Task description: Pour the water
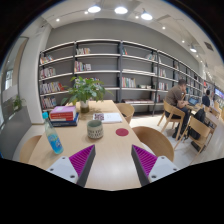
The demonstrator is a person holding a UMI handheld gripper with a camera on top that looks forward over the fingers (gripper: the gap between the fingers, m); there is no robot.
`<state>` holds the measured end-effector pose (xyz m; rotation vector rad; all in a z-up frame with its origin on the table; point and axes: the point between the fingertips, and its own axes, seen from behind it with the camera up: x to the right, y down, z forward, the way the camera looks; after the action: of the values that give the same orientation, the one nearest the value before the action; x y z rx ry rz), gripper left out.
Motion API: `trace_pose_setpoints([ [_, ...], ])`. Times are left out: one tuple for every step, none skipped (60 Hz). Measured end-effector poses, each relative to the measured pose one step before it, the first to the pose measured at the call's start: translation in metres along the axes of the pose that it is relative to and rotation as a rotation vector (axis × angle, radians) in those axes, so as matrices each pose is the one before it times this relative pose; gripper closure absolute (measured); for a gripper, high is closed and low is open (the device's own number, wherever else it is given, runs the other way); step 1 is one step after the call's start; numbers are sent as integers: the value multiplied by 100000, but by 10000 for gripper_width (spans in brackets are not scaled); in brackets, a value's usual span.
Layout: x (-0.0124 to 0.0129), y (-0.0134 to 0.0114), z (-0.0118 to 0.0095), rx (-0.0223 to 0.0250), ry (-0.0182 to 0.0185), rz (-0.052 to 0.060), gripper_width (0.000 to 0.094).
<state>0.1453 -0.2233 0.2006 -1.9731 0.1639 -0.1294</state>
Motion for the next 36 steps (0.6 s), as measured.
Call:
trace_pose_setpoints([
  [-281, 20, -2, -9, -172, -226, 186],
  [-121, 92, 29, 13, -164, -177, 187],
  [-150, 164, 25, -34, -95, -244, 187],
  [-206, 241, 29, -115, -156, -289, 187],
  [-264, 269, 34, -147, -225, -264, 189],
  [-382, 359, 53, -102, -283, -244, 188],
  [-413, 345, 62, -7, -380, -217, 188],
  [-487, 343, 87, 89, -516, -172, 186],
  [-610, 340, 113, 214, -607, -153, 187],
  [-467, 145, -91, 282, -947, -190, 188],
  [-1101, 936, 843, 733, -876, -260, 186],
  [-764, 383, 190, 430, -1194, -563, 189],
  [-901, 327, 124, 348, -1378, -741, 189],
  [-948, 377, 141, 235, -1427, -786, 188],
  [-949, 360, 162, 93, -1467, -864, 189],
  [-1045, 324, 225, 38, -1537, -886, 189],
  [-887, -57, -396, -347, -1691, -873, 190],
  [-1073, 347, 281, -143, -1611, -808, 190],
  [-1052, 160, -242, -390, -1763, -626, 190],
  [-1355, 932, 1403, 274, -1522, -597, 190],
  [-1158, 346, 419, -182, -1846, -521, 188],
  [-1138, 262, 441, -212, -1852, -359, 190],
  [-1026, 223, 482, -255, -1693, -80, 186],
  [-1001, 203, 531, -224, -1619, 153, 187],
  [-1010, 203, 569, -290, -1773, 292, 187],
  [-931, 175, 605, -243, -1650, 359, 188],
  [-812, 112, 631, -312, -1458, 300, 189],
  [-746, 134, 702, -391, -1212, 284, 187],
  [-484, 10, -291, -662, -1275, 104, 188],
  [-1024, 101, 1143, -63, -503, 13, 189],
  [-499, -32, 729, -281, -668, -303, 189],
  [-415, 33, 723, -240, -576, -367, 189],
  [-422, 4, 733, -318, -483, -211, 189],
  [-335, -75, 741, -198, -319, -55, 187],
  [-332, -237, 733, 112, -351, 16, 187],
  [-347, -323, 750, 353, -348, 109, 187],
])
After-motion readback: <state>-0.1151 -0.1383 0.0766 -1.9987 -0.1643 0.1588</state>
